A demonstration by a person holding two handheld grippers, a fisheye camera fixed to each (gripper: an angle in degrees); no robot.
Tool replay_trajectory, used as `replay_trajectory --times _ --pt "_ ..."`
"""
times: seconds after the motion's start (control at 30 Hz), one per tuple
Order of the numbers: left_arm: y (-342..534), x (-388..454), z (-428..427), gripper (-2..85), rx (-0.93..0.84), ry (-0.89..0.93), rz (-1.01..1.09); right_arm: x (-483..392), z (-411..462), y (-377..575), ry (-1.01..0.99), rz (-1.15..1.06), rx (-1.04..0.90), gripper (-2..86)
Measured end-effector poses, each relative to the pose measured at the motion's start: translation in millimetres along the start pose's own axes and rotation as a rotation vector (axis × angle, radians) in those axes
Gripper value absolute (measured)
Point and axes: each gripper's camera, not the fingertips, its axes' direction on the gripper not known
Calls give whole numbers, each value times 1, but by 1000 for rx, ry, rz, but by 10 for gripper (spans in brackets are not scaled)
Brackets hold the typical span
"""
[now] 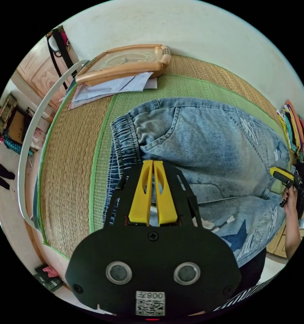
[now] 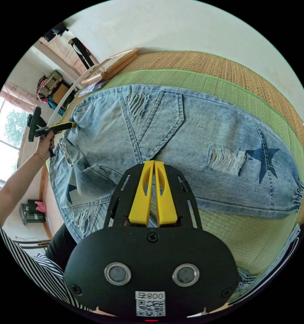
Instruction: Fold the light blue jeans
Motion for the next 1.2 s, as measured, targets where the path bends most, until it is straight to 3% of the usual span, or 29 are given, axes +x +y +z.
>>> replay_trajectory --times 0.17,0.33,0.63,0.87,1.07,1.2 --pt "54 4 -37 0 72 11 6 -13 -33 15 -42 5 93 1" --pt "113 2 -36 0 -90 -42 -31 -61 -43 61 -134 -54 103 1" --pt "112 16 -56 0 -126 -73 -8 -129 14 105 -170 -151 -88 1" --pt "100 30 -80 2 -106 -30 -83 -155 14 112 -96 -237 -23 2" --pt "67 90 -130 17 143 297 80 -132 4 113 -218 -198 -66 4" --pt "13 170 -144 61 191 558 347 -50 -58 136 -151 -8 100 11"
